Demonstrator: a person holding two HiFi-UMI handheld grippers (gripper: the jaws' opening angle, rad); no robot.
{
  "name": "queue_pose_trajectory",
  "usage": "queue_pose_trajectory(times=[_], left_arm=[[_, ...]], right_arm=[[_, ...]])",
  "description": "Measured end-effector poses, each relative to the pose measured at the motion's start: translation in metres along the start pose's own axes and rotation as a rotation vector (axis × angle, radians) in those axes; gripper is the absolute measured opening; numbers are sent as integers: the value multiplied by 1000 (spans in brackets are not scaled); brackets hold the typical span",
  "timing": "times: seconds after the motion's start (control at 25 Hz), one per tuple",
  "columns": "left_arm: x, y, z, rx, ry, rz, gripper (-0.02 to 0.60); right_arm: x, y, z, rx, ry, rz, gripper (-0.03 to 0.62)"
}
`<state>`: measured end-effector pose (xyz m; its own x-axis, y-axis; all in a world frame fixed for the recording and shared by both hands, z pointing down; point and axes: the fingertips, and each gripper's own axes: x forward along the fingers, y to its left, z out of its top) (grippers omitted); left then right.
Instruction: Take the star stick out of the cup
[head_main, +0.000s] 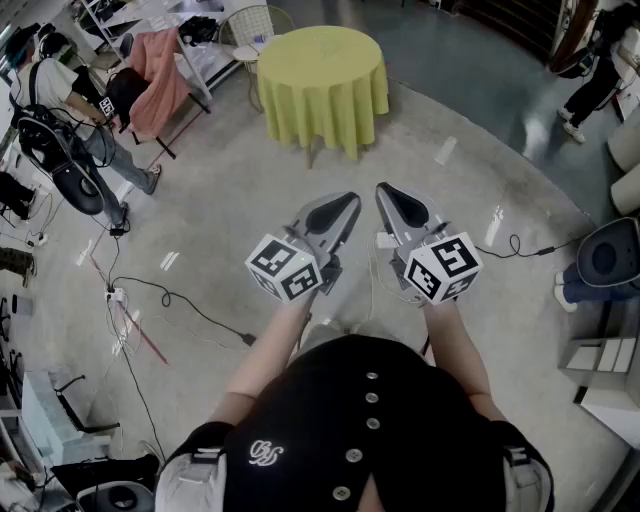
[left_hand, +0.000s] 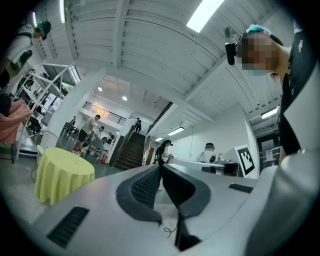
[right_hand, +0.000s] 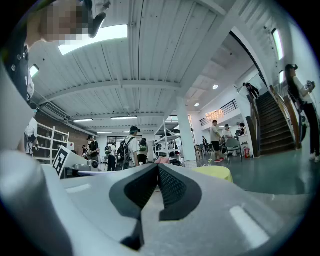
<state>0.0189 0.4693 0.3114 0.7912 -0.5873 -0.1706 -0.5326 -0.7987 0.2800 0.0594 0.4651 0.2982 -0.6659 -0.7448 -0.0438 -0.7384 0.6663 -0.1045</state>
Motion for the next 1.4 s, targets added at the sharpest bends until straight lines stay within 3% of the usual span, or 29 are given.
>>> queue_pose_trajectory(times=[0.44, 0.68, 1.0, 1.4], left_arm=[[11, 2, 4, 19, -8, 10, 28], [17, 0, -3, 1, -20, 28, 28], [29, -9, -18, -18, -7, 33, 28], [45, 27, -13, -25, -20, 51, 28]], right_arm=[[1, -8, -1, -5, 12, 9, 3], [-1, -10, 0, 57, -54, -8, 4], [-16, -26, -17, 68, -2, -20, 5], [14, -52, -16, 75, 1, -31, 5]])
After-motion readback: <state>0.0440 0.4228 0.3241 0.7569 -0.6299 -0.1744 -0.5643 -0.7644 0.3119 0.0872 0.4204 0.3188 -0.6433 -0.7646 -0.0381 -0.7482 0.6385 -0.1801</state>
